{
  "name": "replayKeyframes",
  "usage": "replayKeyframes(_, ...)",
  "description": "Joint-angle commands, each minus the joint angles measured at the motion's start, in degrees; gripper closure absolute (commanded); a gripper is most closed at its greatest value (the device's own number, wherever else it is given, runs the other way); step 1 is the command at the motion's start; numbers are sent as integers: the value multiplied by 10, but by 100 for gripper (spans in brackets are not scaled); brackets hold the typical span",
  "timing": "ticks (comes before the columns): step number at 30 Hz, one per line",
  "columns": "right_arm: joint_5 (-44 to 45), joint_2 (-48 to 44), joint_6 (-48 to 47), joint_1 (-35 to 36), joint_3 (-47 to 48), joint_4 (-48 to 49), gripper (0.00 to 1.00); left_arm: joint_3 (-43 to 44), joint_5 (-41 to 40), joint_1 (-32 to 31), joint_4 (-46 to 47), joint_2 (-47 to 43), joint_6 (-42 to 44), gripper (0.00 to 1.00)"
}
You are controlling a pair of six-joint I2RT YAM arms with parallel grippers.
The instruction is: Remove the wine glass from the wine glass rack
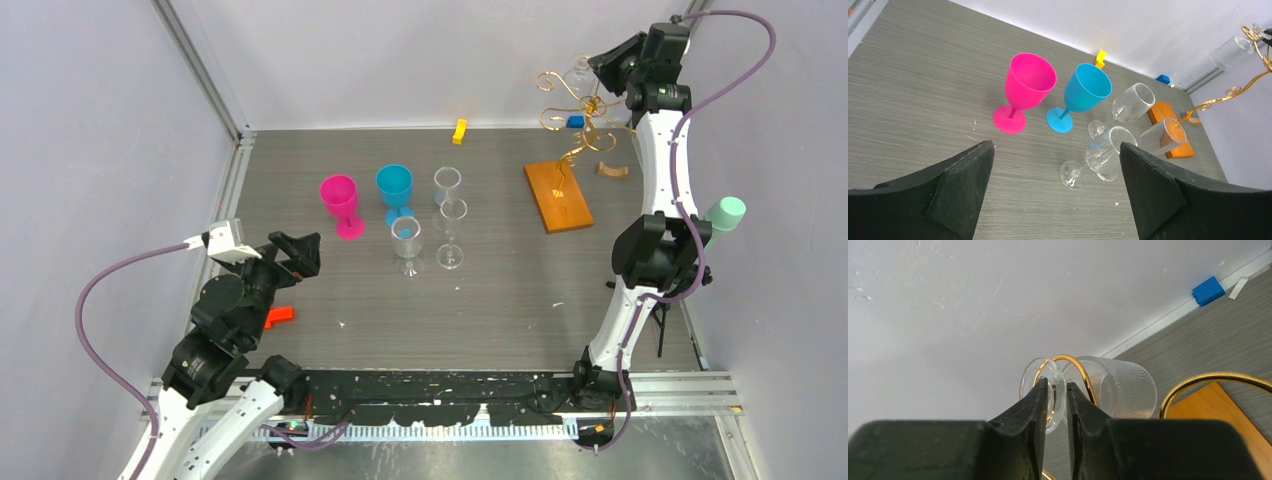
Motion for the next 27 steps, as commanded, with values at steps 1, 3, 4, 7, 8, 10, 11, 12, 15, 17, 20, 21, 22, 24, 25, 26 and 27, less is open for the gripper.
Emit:
replayKeyframes(1,29,-23,-7,-5,-1,-9,77,-3,-11,-1,27,-3,3,0)
replayKeyframes(3,31,-21,-3,-5,-3,-7,83,-3,-12,-1,26,-4,3,0)
replayKeyframes(4,32,-21,-3,-5,-4,-8,86,-3,-12,-1,25,-5,2,0)
replayKeyframes(7,31,-22,5,-5,-8,-1,93,-3,-13,-1,24,-7,3,0)
replayKeyframes(8,31,-23,9,-5,-15,3,95,-4,-13,-1,24,-7,2,0)
replayKeyframes(10,28,-33,21,-5,-29,22,98,-4,-13,-1,24,-7,2,0)
replayKeyframes(11,26,-36,25,-5,-34,37,99,-4,-13,-1,24,-7,2,0)
replayKeyframes(12,19,-43,34,-5,-48,47,99,-4,-13,-1,24,-7,2,0)
replayKeyframes(15,2,-56,61,-5,-83,114,100,-4,-13,-1,24,-7,2,0)
replayKeyframes(17,-9,-65,81,-5,-108,156,100,-4,-13,-1,24,-8,2,0)
replayKeyframes(20,-19,-76,115,-5,-145,217,100,-4,-14,-1,24,-10,2,0)
replayKeyframes(21,-20,-79,121,-5,-153,248,100,-4,-14,-1,23,-11,2,0)
replayKeyframes(22,-19,-83,132,-5,-168,263,100,-3,-14,-1,23,-11,2,0)
replayKeyframes(24,-10,-90,143,-5,-184,307,100,-3,-16,-1,22,-13,3,0)
replayKeyframes(25,-7,-92,145,-5,-193,316,100,-3,-17,-1,22,-14,3,0)
replayKeyframes(26,-2,-96,149,-5,-196,330,100,-2,-16,-1,23,-14,3,0)
replayKeyframes(27,0,-97,150,-5,-203,336,100,-3,-17,-1,23,-15,3,0)
